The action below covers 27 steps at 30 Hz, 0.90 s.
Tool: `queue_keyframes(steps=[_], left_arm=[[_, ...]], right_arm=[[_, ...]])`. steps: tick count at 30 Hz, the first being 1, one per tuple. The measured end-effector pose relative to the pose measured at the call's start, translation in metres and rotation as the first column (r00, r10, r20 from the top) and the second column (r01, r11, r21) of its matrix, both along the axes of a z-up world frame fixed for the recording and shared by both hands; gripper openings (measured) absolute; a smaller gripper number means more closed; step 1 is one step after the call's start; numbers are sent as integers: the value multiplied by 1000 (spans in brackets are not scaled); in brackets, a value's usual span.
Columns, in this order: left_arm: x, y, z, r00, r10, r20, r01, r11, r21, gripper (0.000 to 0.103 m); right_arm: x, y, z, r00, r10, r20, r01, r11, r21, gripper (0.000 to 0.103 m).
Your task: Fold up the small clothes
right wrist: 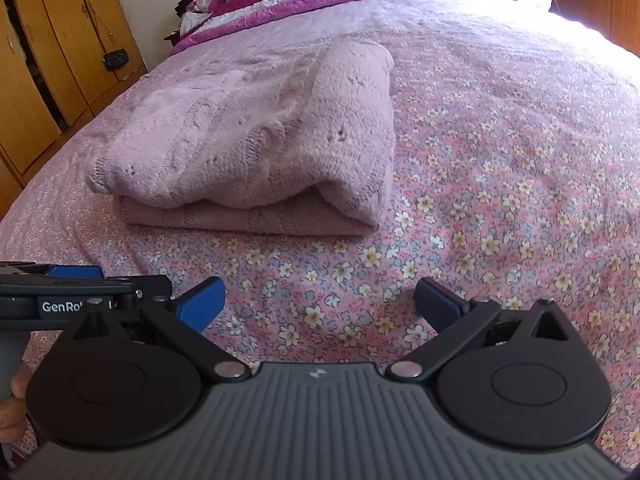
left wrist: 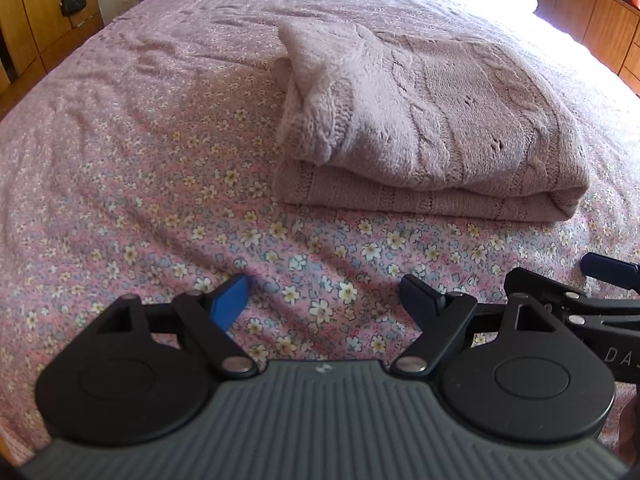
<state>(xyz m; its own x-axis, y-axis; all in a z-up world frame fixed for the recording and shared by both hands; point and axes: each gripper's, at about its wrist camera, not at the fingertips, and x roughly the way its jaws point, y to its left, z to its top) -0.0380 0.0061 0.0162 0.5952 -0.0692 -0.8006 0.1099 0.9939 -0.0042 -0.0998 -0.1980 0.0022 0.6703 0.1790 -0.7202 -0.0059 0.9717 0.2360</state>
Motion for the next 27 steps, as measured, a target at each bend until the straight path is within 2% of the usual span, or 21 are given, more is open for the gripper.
queue_keyframes(steps=[27], left_arm=[[-3, 1, 0, 1000, 30, 8, -29, 999, -27, 84]], right_arm=[[3, -1, -5, 1000, -3, 6, 3, 1000, -5, 103]])
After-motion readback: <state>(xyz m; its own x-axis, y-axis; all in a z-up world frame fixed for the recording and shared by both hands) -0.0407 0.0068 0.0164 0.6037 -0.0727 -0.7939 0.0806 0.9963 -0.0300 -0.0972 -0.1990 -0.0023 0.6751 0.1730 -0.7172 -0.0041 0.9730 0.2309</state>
